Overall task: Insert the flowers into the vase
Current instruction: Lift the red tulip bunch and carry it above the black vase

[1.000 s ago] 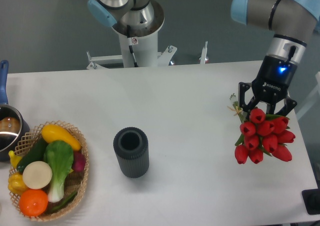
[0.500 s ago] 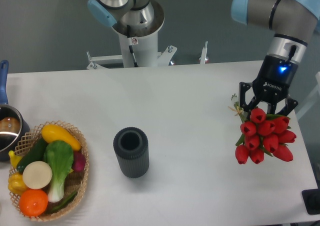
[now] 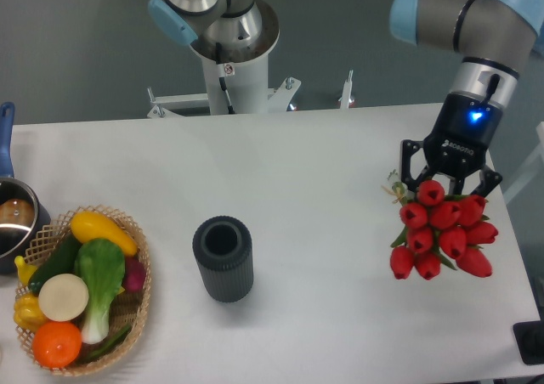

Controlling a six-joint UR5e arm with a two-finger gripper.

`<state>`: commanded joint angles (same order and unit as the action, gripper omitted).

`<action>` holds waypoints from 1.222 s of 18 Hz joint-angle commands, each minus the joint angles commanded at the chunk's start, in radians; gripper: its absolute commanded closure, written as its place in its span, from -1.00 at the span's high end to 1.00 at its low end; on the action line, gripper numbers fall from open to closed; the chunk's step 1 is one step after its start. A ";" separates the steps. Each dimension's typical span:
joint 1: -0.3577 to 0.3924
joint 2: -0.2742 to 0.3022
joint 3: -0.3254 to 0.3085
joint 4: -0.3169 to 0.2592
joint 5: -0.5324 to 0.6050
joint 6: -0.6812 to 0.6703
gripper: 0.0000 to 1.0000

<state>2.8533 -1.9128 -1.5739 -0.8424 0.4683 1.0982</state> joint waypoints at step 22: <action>-0.088 0.031 -0.158 0.019 -0.548 0.192 -0.05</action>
<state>2.7658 -1.8823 -1.7318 -0.8237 -0.0794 1.2899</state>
